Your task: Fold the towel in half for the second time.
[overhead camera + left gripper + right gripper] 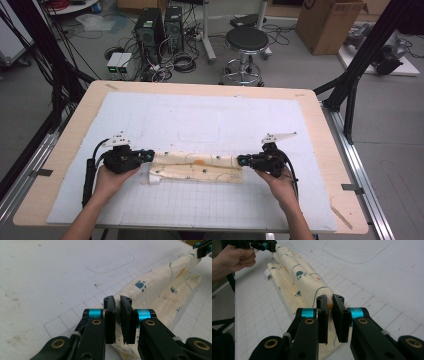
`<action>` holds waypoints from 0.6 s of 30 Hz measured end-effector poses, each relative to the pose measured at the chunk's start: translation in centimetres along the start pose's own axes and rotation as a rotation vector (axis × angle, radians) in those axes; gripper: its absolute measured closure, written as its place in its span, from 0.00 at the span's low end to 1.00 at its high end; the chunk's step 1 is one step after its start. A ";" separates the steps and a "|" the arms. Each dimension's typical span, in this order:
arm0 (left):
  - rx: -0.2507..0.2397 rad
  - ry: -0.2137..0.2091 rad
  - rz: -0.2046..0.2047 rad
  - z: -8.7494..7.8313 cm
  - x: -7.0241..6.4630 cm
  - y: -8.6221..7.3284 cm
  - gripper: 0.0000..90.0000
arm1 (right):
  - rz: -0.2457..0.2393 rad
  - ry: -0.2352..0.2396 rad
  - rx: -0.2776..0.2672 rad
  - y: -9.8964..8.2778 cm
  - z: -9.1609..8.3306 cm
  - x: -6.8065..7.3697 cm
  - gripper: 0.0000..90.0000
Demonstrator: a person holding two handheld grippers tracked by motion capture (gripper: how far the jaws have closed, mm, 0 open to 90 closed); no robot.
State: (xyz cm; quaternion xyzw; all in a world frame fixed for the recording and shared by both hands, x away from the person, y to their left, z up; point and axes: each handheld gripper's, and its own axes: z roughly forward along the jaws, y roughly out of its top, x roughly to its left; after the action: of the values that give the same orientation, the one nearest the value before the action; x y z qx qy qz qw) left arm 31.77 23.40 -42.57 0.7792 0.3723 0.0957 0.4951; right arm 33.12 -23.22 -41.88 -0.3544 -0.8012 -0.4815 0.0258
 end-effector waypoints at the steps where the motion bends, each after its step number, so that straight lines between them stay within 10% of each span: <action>1: 0.001 0.000 0.001 -0.1 -0.1 -0.2 0.92 | -0.004 -0.001 0.005 -0.1 0.0 0.0 0.92; 18: 0.081 -0.029 0.051 -0.5 -1.4 -1.9 0.90 | -0.032 -0.019 0.071 -2.0 0.4 0.9 0.90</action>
State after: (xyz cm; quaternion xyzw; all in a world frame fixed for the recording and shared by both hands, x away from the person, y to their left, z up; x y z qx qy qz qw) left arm 29.63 23.22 -43.63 0.8092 0.3486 0.0819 0.4658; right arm 31.41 -22.95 -43.23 -0.3452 -0.8235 -0.4497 0.0230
